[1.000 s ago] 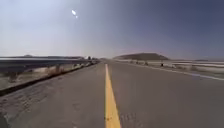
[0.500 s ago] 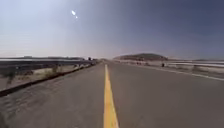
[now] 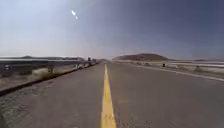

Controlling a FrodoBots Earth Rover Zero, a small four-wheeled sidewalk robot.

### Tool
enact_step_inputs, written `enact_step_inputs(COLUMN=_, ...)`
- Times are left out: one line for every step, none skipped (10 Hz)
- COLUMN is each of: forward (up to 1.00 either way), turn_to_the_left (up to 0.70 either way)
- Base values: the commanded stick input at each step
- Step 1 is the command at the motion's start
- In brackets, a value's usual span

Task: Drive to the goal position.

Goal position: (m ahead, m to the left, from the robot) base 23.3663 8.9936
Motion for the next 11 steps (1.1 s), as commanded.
enact_step_inputs(forward=0.50, turn_to_the_left=0.00)
enact_step_inputs(forward=0.50, turn_to_the_left=0.00)
enact_step_inputs(forward=0.50, turn_to_the_left=0.00)
enact_step_inputs(forward=0.50, turn_to_the_left=0.00)
enact_step_inputs(forward=0.50, turn_to_the_left=0.00)
enact_step_inputs(forward=0.50, turn_to_the_left=0.00)
enact_step_inputs(forward=0.50, turn_to_the_left=0.00)
enact_step_inputs(forward=0.50, turn_to_the_left=0.00)
enact_step_inputs(forward=0.50, turn_to_the_left=0.00)
enact_step_inputs(forward=0.50, turn_to_the_left=0.00)
enact_step_inputs(forward=0.50, turn_to_the_left=0.00)
